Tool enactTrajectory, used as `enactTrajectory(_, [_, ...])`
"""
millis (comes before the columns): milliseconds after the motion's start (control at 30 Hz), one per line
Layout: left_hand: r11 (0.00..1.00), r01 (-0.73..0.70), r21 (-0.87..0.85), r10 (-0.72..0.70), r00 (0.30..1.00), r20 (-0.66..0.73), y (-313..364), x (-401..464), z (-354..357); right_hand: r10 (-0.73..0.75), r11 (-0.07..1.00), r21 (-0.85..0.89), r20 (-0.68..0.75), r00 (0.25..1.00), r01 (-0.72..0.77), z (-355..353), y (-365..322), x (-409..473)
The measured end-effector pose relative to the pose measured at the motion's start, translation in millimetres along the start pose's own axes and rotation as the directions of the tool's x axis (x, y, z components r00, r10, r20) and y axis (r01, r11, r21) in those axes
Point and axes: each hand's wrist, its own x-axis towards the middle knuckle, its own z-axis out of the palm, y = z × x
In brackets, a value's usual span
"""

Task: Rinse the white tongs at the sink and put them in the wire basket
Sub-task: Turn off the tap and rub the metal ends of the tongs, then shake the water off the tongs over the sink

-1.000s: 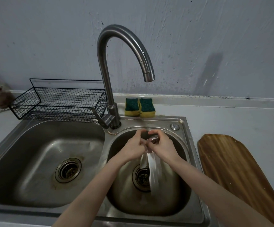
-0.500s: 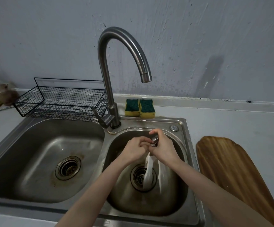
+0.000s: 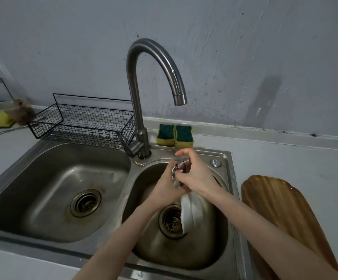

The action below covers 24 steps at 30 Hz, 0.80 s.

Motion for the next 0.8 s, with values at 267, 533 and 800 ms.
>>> enactTrajectory(267, [0.985,-0.067,-0.158,0.053,0.994,-0.092,-19,-2,-14,0.014,0.987,0.158,0.09,0.996,-0.028,17,-13,8])
enactTrajectory(533, [0.915,-0.002,-0.403,0.008,1.0,0.013,-38,-5,-53,0.019,0.988,0.151,0.037,0.999,-0.024,47,-33,25])
enactTrajectory(800, [0.634,0.151,-0.758,-0.163,0.985,0.06,-71,-3,-122,0.187,0.971,0.1,0.243,0.952,-0.217,94,-41,34])
